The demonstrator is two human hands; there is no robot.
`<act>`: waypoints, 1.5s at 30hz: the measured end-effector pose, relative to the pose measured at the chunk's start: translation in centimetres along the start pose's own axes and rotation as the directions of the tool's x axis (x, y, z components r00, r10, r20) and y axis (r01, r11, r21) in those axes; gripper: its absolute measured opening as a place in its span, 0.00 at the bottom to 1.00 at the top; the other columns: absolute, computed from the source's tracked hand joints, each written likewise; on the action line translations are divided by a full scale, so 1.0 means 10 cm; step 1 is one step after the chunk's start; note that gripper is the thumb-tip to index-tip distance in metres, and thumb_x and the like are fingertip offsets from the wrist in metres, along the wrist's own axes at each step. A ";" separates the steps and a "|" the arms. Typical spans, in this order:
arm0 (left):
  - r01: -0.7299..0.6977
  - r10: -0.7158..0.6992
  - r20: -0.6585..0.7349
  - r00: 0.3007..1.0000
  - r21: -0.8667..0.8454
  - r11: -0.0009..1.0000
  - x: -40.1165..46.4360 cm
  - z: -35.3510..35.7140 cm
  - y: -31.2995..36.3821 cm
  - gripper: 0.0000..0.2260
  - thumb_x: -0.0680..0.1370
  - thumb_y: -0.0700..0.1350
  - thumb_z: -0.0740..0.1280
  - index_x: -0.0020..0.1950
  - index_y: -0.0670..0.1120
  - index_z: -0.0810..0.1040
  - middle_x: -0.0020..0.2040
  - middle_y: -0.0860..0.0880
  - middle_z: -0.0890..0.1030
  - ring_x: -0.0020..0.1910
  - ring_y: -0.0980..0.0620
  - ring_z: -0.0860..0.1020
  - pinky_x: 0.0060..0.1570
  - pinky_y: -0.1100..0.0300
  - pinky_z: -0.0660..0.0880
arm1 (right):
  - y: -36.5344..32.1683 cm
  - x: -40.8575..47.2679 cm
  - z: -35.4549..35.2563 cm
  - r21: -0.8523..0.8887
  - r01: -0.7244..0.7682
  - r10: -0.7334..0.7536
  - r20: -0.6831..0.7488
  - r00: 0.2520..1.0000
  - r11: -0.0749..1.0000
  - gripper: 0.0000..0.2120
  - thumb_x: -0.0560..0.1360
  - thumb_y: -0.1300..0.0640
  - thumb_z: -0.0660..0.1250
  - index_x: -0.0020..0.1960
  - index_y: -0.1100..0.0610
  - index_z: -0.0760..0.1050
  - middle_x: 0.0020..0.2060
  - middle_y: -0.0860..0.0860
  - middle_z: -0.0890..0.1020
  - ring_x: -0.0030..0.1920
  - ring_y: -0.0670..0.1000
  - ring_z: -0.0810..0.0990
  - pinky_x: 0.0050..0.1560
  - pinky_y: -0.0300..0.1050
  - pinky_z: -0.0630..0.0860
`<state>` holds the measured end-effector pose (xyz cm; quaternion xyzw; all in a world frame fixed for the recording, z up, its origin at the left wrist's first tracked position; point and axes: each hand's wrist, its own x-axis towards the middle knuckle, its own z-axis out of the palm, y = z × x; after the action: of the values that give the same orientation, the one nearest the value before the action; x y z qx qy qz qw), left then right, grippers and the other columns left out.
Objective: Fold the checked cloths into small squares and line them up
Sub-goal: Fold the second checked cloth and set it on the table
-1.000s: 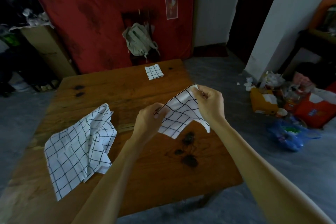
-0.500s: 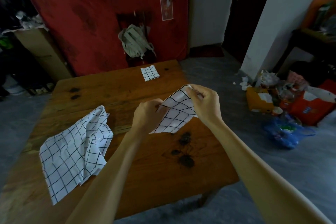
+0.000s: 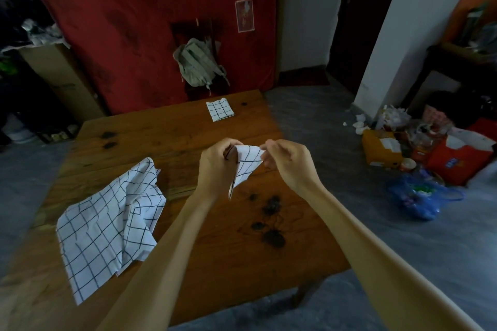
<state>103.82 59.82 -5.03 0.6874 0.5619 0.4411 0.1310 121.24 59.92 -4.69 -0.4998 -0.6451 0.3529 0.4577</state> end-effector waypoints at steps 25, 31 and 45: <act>-0.028 0.041 0.145 0.989 -0.097 0.995 -0.04 -0.01 0.12 0.06 0.79 0.47 0.65 0.49 0.48 0.81 0.44 0.56 0.82 0.45 0.61 0.79 0.44 0.66 0.76 | 0.08 -0.04 0.05 -0.137 0.086 -0.076 0.076 0.994 0.987 0.05 0.78 0.56 0.67 0.51 0.54 0.81 0.41 0.44 0.82 0.42 0.41 0.79 0.41 0.31 0.74; 0.015 -0.013 0.016 1.000 -0.136 0.991 0.00 -0.07 0.07 0.05 0.79 0.42 0.64 0.48 0.45 0.81 0.42 0.54 0.81 0.43 0.62 0.78 0.41 0.70 0.73 | 0.15 -0.06 0.02 -0.224 0.113 -0.092 0.103 0.990 0.968 0.06 0.77 0.52 0.68 0.48 0.54 0.81 0.36 0.46 0.81 0.36 0.47 0.77 0.35 0.41 0.73; 0.021 -0.020 -0.129 0.991 0.006 1.000 0.05 -0.20 -0.11 0.06 0.79 0.42 0.65 0.50 0.43 0.81 0.37 0.54 0.79 0.33 0.63 0.75 0.33 0.72 0.70 | 0.51 -0.13 -0.11 -0.398 0.008 0.079 0.203 0.976 0.917 0.07 0.79 0.51 0.64 0.50 0.52 0.79 0.42 0.46 0.81 0.40 0.41 0.77 0.40 0.36 0.71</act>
<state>101.51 59.97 -4.42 0.6522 0.5779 0.4810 0.0965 124.06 59.90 -9.24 -0.5527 -0.7395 0.2750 0.2683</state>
